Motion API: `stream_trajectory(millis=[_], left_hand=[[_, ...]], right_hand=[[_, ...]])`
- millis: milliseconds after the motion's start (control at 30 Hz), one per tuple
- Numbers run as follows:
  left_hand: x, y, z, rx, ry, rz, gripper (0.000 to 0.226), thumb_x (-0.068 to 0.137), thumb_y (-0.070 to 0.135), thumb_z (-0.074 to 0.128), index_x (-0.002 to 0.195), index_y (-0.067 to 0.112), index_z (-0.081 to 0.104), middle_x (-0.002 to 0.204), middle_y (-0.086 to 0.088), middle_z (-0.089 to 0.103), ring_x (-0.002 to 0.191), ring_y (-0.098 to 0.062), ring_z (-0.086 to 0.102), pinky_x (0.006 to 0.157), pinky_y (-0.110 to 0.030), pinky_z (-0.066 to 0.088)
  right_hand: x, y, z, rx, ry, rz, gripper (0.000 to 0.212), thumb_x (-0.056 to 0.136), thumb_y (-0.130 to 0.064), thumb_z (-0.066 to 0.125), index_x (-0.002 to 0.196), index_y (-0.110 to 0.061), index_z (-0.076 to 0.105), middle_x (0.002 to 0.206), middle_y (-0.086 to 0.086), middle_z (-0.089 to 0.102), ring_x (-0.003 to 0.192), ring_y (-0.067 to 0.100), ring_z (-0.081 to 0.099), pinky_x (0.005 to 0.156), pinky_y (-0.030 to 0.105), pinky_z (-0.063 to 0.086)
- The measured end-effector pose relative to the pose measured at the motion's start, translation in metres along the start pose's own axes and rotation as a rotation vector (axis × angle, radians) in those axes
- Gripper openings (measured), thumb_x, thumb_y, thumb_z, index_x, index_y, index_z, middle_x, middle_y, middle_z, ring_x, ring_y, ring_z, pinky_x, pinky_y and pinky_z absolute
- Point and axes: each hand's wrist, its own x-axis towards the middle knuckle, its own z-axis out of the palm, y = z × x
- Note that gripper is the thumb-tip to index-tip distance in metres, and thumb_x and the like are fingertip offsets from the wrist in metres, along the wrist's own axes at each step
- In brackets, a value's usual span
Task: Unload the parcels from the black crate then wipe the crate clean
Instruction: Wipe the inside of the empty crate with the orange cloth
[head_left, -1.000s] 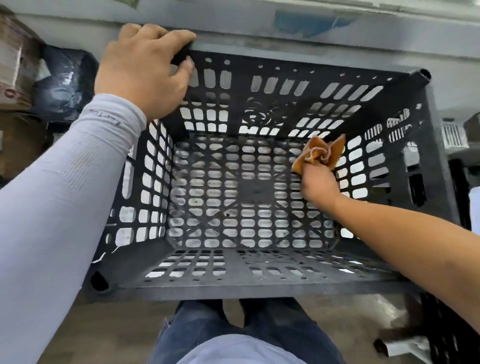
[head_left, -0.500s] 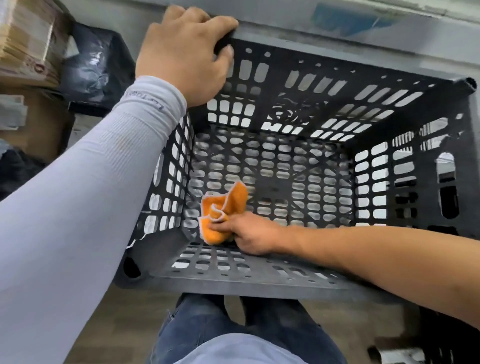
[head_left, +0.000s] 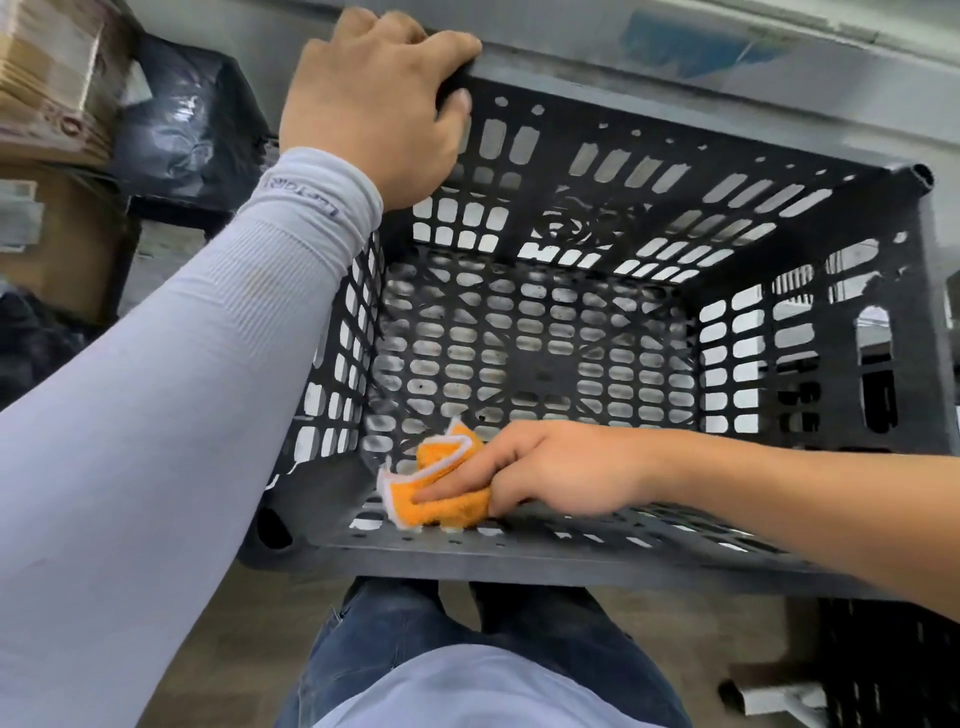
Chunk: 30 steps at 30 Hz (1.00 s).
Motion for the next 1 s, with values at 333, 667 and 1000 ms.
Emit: stream_trajectory(millis=[333,667,1000], left_hand=[[-0.001,0.000,0.001,-0.023,0.031,0.019,0.051,0.102,0.050,0.036,0.148,0.033,0.048,0.138,0.000,0.062,0.129,-0.036,0.051,0.104,-0.051,0.040],[0.002,-0.001,0.003,-0.039,0.071,0.070,0.052,0.100,0.051,0.034,0.143,0.028,0.052,0.133,-0.003,0.066,0.120,-0.033,0.059,0.101,-0.046,0.047],[0.001,0.000,0.001,-0.031,0.062,0.056,0.053,0.102,0.051,0.036,0.149,0.029,0.048,0.137,-0.005,0.065,0.125,-0.038,0.055,0.105,-0.052,0.043]], right_hand=[[0.051,0.003,0.012,-0.261,-0.135,0.230,0.068,0.103,-0.070,0.023,0.159,-0.033,0.036,0.166,-0.012,0.030,0.150,0.007,0.027,0.127,0.035,0.013],[0.056,0.019,0.003,-0.259,0.076,0.251,0.042,0.110,-0.046,0.040,0.077,-0.022,0.051,0.072,-0.012,0.048,0.066,0.007,0.043,0.067,0.022,0.036],[-0.078,-0.001,-0.020,-0.188,-0.062,0.137,0.077,0.098,-0.072,0.038,0.101,0.003,0.057,0.079,0.008,0.037,0.074,0.033,0.039,0.079,0.058,0.041]])
